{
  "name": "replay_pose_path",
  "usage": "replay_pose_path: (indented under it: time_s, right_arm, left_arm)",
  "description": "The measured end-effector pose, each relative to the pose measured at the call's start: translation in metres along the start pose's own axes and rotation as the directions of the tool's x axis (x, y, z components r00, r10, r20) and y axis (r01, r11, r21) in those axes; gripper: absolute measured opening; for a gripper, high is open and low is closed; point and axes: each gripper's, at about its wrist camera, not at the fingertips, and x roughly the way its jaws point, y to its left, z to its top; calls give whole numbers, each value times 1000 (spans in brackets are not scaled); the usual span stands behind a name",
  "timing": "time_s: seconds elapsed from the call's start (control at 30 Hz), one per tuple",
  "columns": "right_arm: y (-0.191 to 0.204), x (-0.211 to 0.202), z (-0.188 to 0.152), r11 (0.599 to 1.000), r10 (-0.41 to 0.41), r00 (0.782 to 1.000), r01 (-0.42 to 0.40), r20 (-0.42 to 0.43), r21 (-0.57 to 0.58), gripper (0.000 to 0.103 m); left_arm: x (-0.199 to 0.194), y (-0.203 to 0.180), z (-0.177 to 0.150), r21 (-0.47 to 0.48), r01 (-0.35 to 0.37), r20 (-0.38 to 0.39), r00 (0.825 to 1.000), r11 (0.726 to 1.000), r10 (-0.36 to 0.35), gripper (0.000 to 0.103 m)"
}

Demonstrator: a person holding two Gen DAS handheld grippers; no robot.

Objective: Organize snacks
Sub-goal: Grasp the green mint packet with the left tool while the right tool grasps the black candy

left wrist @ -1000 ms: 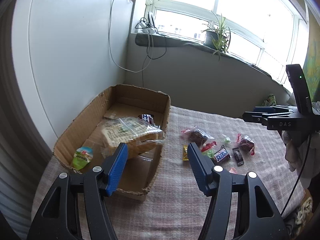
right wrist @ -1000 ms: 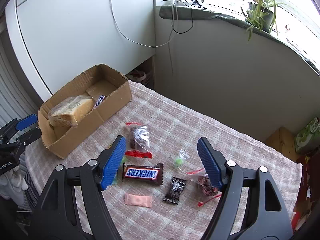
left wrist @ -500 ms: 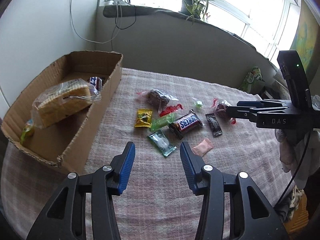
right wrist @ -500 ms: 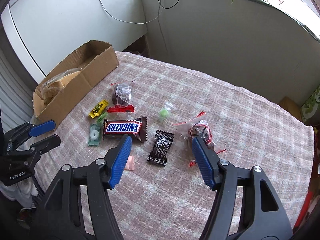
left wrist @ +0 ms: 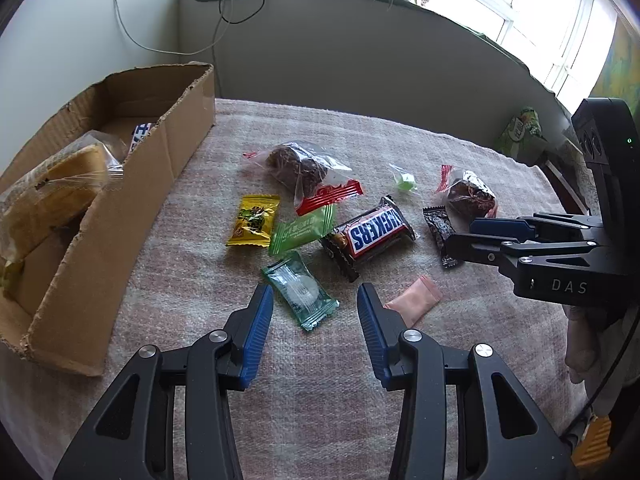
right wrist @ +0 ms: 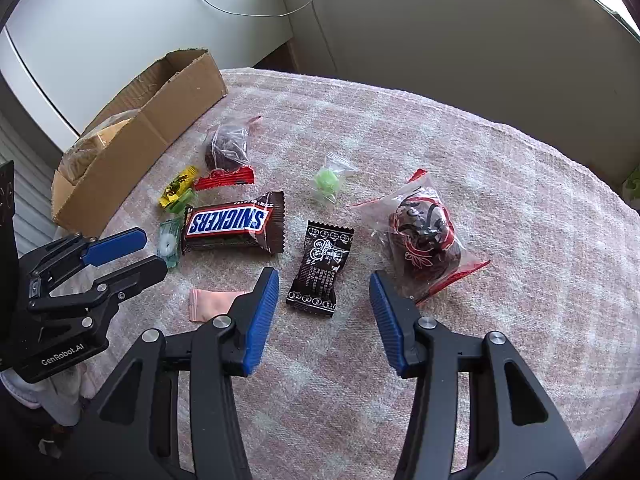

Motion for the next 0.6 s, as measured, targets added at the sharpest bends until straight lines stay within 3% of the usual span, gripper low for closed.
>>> replay_pose_path:
  time_s: [0.37, 0.6]
  right_arm:
    - [7, 14, 9, 997, -68, 998, 68, -1, -46, 40]
    - [20, 17, 9, 980, -156, 988, 156, 4, -122, 28]
  left_arm:
    - [16, -13, 1, 57, -84, 1, 996, 995, 84, 42]
    - [20, -17, 0, 103, -130, 22, 991, 986, 129, 29]
